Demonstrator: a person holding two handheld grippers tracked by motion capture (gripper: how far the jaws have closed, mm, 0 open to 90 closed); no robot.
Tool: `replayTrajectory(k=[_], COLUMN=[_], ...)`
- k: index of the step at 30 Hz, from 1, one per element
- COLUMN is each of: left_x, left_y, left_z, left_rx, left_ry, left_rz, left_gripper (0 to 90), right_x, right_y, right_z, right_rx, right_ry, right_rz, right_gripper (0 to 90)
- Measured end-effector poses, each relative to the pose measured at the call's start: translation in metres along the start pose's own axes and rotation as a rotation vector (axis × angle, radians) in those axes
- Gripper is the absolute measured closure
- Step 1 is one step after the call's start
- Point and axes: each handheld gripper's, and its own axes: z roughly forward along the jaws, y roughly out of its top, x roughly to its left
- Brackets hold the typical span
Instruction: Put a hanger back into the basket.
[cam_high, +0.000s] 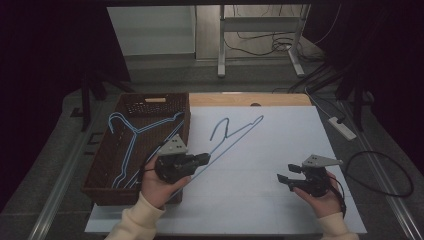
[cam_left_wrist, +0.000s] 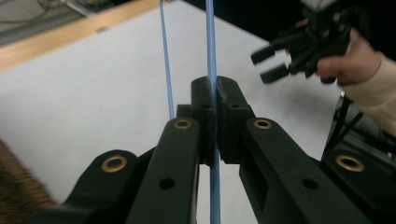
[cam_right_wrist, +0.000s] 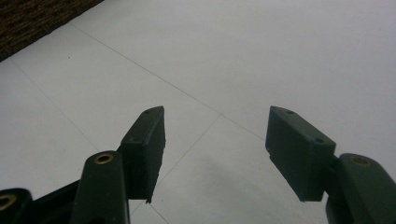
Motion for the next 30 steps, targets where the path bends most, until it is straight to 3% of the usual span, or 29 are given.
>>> replayTrajectory(k=[1, 6, 8, 12, 14, 22, 30], left_x=[0.000, 0.018, 0.021, 0.040, 0.046, 0.088, 0.116], left_y=[0.000, 0.007, 0.008, 0.010, 0.010, -0.001, -0.019], left_z=[0.000, -0.040, -0.047, -0.078, -0.084, -0.110, -0.115], left_rx=[0.000, -0.064, -0.076, -0.114, -0.116, -0.089, -0.002], left_ry=[0.000, 0.042, 0.051, 0.099, 0.115, 0.208, 0.238], left_rz=[0.000, -0.016, -0.019, -0.046, -0.056, -0.109, -0.160], left_gripper=[86.8, 86.9, 86.9, 86.9, 86.8, 86.9, 86.8], right_x=[0.000, 0.001, 0.001, 0.001, 0.001, 0.003, 0.002], right_y=[0.000, 0.000, 0.000, -0.001, -0.001, -0.001, -0.002], right_z=[0.000, 0.001, 0.002, 0.003, 0.003, 0.006, 0.008], right_rx=[0.000, -0.005, -0.003, 0.001, 0.001, 0.022, 0.032], right_ry=[0.000, 0.003, 0.001, -0.001, -0.002, -0.002, -0.007], right_rz=[0.000, -0.006, -0.007, -0.007, -0.008, -0.022, -0.028], right_gripper=[38.4, 36.6, 36.4, 36.1, 36.1, 35.9, 35.7])
